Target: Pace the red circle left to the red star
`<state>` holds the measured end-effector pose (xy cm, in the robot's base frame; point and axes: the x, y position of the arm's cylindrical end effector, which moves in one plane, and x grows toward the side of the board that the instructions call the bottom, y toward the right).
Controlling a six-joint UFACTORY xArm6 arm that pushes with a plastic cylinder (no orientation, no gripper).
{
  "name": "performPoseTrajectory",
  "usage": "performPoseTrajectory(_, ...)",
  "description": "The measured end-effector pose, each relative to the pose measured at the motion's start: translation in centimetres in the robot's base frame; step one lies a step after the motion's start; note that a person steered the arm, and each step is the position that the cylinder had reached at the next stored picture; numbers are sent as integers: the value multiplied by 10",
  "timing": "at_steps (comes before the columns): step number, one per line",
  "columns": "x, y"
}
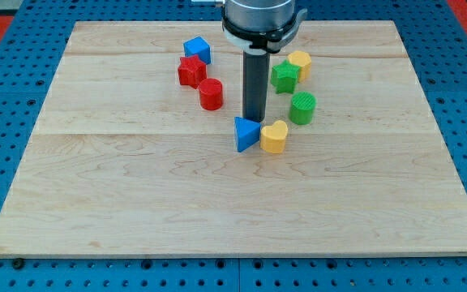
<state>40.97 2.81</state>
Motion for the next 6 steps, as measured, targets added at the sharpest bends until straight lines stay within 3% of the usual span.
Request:
performPoseTrajectory(1, -25, -1)
performPoseTrajectory(4, -46, -131)
performPoseTrajectory(6, -33, -121)
